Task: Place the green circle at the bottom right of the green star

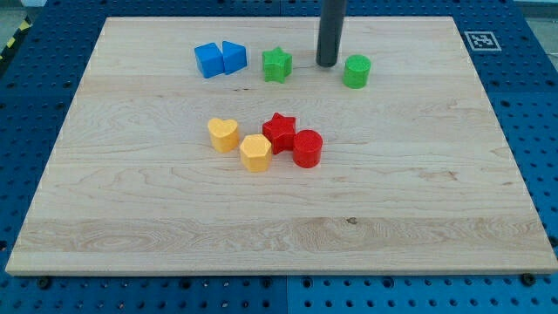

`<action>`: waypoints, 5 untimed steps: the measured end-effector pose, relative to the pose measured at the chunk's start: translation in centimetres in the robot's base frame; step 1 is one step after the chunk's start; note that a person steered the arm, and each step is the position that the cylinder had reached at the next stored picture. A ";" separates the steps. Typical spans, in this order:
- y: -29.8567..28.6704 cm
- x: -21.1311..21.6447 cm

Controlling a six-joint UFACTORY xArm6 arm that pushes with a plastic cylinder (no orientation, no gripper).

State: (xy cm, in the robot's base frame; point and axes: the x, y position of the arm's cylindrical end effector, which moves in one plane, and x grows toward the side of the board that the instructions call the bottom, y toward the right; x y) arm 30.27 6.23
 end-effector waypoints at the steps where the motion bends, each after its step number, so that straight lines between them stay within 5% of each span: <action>1: 2.0 -1.1; 3: 8.9 1.5; 5: 1.2 2.3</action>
State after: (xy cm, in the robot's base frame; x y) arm 32.54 7.48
